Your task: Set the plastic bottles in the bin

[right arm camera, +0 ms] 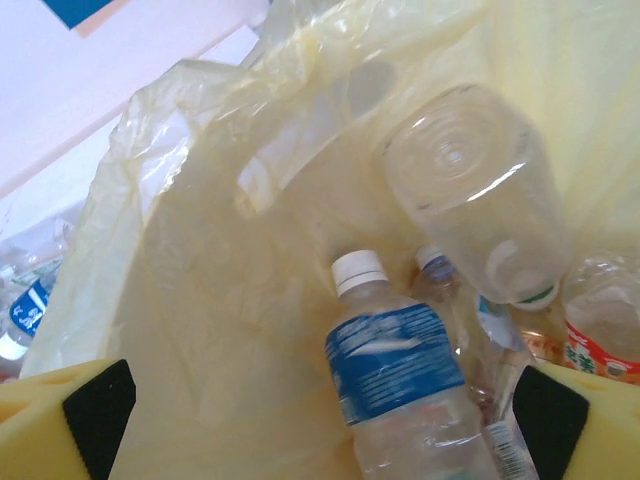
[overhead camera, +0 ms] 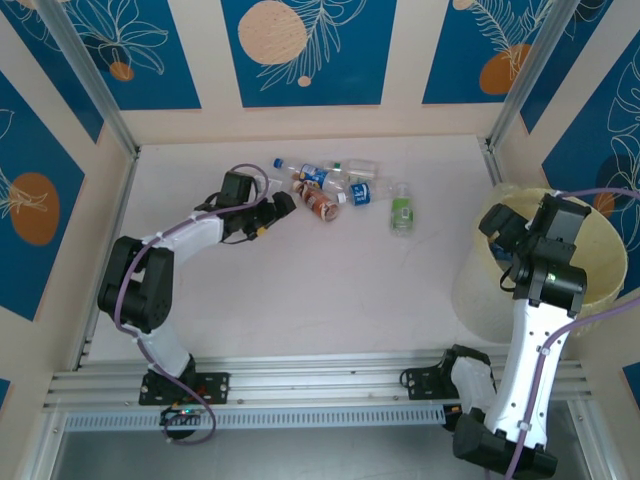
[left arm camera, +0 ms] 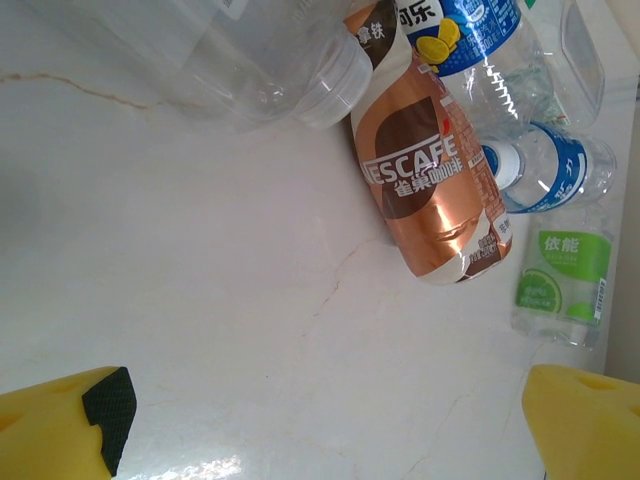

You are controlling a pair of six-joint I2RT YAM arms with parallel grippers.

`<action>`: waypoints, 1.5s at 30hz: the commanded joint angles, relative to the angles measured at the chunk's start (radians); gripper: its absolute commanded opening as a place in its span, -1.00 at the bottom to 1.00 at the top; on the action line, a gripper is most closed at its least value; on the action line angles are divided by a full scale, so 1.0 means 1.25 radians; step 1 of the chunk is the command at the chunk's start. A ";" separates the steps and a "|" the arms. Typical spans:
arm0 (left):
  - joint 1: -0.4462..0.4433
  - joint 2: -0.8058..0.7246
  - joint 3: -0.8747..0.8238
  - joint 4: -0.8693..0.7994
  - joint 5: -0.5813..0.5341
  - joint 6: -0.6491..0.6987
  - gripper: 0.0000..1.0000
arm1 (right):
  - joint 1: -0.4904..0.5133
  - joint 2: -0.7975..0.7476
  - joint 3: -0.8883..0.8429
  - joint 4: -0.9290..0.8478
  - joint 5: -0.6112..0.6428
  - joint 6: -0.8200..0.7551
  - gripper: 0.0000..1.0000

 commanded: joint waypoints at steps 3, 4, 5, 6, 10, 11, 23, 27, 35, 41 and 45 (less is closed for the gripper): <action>0.012 -0.003 -0.009 0.010 0.014 -0.009 1.00 | -0.002 -0.040 0.018 0.017 0.064 0.017 0.99; 0.012 -0.004 -0.009 0.009 0.014 -0.011 1.00 | -0.002 -0.046 0.018 0.022 0.067 0.017 0.99; 0.012 -0.004 -0.009 0.009 0.013 -0.011 1.00 | -0.001 -0.051 0.019 0.024 0.070 0.018 0.99; 0.012 -0.003 -0.009 0.008 0.013 -0.011 1.00 | -0.002 -0.056 0.021 0.027 0.074 0.020 0.99; 0.014 -0.003 -0.009 0.007 0.011 -0.013 1.00 | -0.002 -0.076 0.027 0.040 0.080 0.024 0.99; 0.015 -0.003 -0.010 0.008 0.010 -0.014 1.00 | 0.000 -0.080 0.027 0.043 0.080 0.025 0.99; 0.019 -0.003 -0.011 0.010 0.005 -0.027 1.00 | 0.015 -0.189 -0.053 0.233 -0.243 0.056 0.99; 0.021 -0.005 -0.013 0.010 0.007 -0.028 1.00 | 0.023 -0.211 -0.108 0.337 -0.405 0.080 0.99; 0.078 -0.026 0.004 -0.012 -0.101 -0.048 1.00 | 0.116 -0.197 -0.149 0.407 -0.534 0.080 0.99; 0.103 0.042 0.082 -0.001 -0.263 -0.134 1.00 | 0.296 -0.157 -0.168 0.408 -0.480 0.017 0.99; 0.102 0.135 0.198 -0.089 -0.300 -0.210 1.00 | 0.436 -0.128 -0.165 0.394 -0.342 -0.045 0.99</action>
